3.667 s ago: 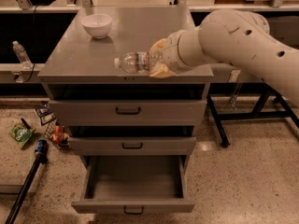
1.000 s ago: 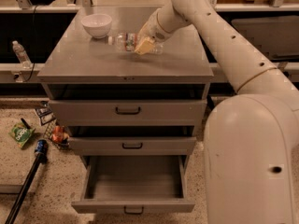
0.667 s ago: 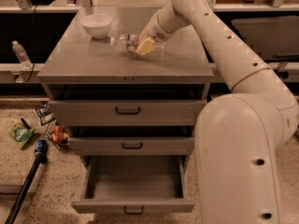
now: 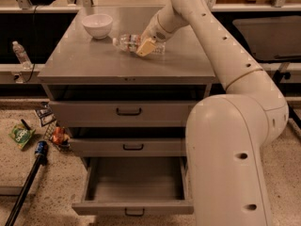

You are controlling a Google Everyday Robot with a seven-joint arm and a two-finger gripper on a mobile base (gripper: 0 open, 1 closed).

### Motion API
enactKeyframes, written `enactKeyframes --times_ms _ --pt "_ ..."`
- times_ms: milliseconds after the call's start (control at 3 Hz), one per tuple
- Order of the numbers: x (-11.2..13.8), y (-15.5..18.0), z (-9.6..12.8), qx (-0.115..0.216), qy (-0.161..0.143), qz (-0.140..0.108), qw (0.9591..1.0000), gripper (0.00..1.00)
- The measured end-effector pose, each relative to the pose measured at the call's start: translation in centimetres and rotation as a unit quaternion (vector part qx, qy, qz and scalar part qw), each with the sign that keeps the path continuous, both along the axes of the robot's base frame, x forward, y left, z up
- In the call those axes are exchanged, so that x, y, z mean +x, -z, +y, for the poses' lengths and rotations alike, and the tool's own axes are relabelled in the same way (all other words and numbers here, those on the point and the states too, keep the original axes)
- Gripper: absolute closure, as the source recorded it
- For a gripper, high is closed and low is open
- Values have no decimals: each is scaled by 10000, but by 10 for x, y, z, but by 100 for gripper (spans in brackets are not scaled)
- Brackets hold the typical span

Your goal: Pick water bottle from bottom drawer and place on counter

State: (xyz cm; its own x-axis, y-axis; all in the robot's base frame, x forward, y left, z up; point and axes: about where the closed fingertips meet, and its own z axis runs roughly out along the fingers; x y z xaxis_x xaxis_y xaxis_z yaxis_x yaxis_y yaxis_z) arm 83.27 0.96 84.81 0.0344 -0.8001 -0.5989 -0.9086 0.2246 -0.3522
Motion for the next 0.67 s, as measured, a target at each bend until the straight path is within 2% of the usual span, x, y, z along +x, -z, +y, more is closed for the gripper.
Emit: enactKeyframes --times_ms 333,667 --pt "2 3 -4 -4 18 62 10000 0" --pt "1 2 -7 21 38 55 10000 0"
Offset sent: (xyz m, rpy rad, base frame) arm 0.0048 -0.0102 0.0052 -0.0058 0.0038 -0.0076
